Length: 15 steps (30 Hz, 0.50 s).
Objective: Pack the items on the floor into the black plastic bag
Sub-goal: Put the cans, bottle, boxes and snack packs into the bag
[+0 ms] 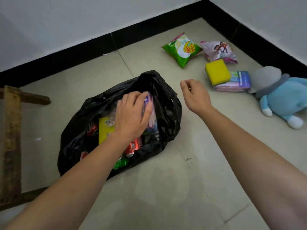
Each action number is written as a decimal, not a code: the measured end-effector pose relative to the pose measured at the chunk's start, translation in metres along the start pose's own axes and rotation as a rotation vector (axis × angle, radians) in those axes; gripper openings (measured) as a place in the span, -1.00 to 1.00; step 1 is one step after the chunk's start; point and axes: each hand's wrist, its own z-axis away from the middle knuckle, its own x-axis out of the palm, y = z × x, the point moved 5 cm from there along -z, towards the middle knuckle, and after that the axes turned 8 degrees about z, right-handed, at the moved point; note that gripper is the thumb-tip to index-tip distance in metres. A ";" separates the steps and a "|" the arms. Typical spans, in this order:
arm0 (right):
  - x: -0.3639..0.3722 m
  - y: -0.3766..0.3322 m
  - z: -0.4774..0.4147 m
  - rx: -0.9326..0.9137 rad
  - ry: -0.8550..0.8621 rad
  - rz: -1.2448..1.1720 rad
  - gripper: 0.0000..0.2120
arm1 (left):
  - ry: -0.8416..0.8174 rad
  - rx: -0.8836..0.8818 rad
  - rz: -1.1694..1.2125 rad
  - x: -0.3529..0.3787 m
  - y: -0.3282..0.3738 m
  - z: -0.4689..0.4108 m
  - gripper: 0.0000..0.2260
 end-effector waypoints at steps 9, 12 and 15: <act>-0.046 0.130 0.004 0.273 -0.079 0.319 -0.50 | -0.243 0.136 0.056 0.091 0.098 -0.098 -0.48; -0.052 0.161 -0.010 0.291 -0.082 0.372 -0.40 | -0.403 0.138 0.015 0.130 0.115 -0.110 -0.44; -0.056 0.167 -0.040 0.162 -0.075 0.458 -0.29 | -0.472 0.113 0.037 0.157 0.127 -0.121 -0.41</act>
